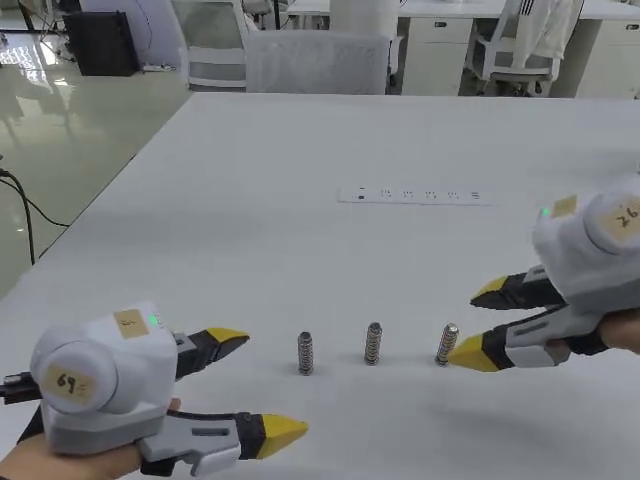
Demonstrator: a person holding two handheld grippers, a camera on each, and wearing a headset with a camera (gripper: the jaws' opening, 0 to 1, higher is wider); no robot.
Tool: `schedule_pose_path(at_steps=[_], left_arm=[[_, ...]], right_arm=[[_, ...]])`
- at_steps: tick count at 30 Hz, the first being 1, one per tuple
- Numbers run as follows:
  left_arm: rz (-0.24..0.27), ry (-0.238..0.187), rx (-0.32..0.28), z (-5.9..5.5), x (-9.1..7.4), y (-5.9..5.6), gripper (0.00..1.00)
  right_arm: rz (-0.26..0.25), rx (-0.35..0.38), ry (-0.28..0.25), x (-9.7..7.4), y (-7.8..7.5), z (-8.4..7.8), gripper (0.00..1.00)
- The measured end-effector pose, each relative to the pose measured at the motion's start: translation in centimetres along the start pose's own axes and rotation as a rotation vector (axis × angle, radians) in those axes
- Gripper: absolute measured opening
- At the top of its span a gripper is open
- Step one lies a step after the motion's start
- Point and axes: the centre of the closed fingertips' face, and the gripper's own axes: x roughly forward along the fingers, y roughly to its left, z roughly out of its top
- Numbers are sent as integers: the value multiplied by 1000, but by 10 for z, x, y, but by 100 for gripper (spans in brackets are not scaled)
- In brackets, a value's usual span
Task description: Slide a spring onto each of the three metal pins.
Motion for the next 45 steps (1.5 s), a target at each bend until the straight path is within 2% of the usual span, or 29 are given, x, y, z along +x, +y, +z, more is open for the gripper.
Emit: schedule_pose_path(at_steps=[8,13,19,23,36,45], left_arm=[[7,-8,-9,0,-2,0,65],[13,-14,-15,0,-3,0,66],[24,-23,-28,0,-4,1,67],[31,-29,-39,-1,-5,2,67],[63,-55,-114,-7,-11,3,70],[73,-50,-129,-10,-11,2,70]], right_arm=[[-7,39,-60,-4,5,-12,54],[-27,66,-109,-5,6,-16,58],[-47,97,-142,-4,10,-22,63],[-51,105,-140,-3,12,-27,64],[-61,113,-166,-2,16,-22,66],[-62,117,-166,-2,15,-23,67]])
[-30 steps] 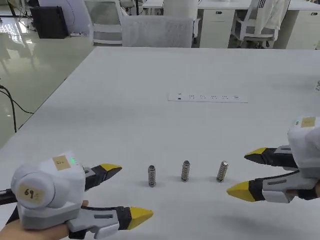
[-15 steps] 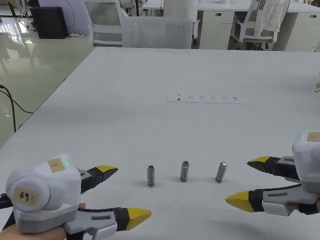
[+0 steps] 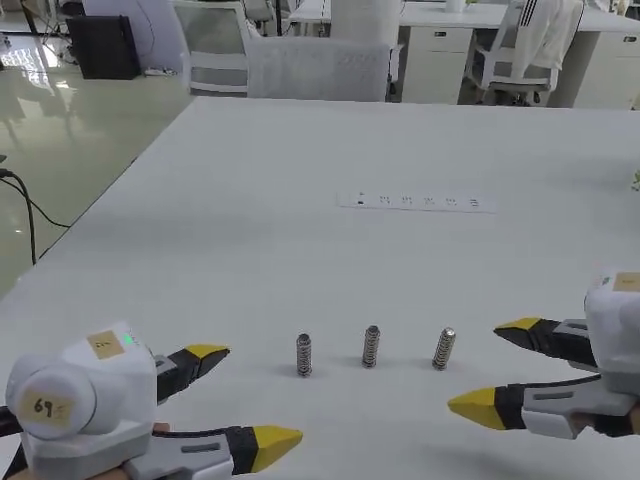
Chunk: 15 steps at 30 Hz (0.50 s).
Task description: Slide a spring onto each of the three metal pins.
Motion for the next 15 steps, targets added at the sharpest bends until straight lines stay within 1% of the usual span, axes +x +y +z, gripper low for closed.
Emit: schedule_pose_path(at_steps=[15], left_arm=[[4,-6,0,2,-1,-3,71]], right_arm=[[3,-8,-3,1,0,1,67]])
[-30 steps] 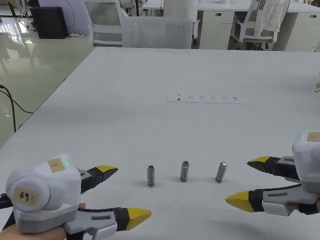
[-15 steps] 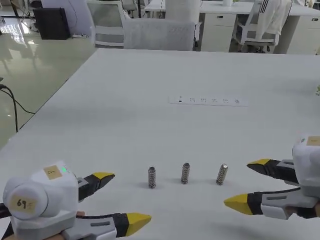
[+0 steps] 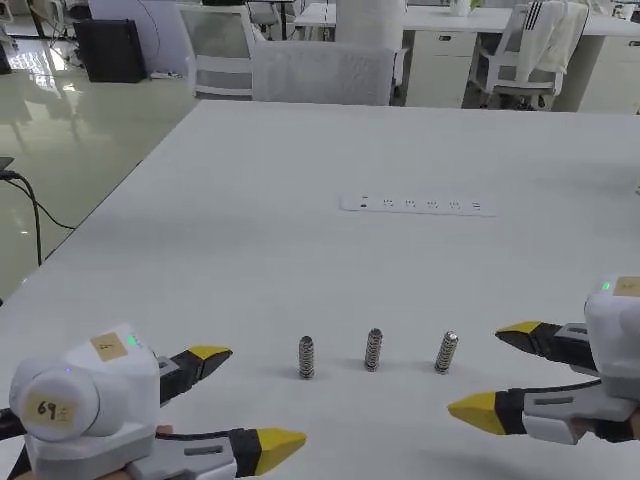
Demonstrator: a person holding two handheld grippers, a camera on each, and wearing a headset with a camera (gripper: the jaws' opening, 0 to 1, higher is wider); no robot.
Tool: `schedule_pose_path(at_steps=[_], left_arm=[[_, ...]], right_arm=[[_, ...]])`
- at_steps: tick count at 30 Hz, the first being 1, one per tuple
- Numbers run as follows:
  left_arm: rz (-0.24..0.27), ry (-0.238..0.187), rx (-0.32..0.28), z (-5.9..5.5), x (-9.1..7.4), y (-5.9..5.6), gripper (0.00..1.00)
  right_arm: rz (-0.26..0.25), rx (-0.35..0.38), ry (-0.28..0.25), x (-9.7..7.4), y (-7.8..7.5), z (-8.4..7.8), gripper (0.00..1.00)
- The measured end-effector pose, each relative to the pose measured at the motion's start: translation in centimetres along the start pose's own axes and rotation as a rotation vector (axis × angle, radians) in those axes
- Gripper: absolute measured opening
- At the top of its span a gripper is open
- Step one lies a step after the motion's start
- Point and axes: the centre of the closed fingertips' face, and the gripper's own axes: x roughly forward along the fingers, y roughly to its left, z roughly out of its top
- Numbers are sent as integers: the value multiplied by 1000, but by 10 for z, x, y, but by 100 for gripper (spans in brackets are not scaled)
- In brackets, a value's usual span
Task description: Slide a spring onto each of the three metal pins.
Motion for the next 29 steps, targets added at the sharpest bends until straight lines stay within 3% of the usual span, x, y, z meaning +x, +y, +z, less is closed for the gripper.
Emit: schedule_pose_path(at_steps=[29], left_arm=[[-7,12,8,-1,2,-2,70]], right_arm=[[6,2,12,0,0,-4,67]])
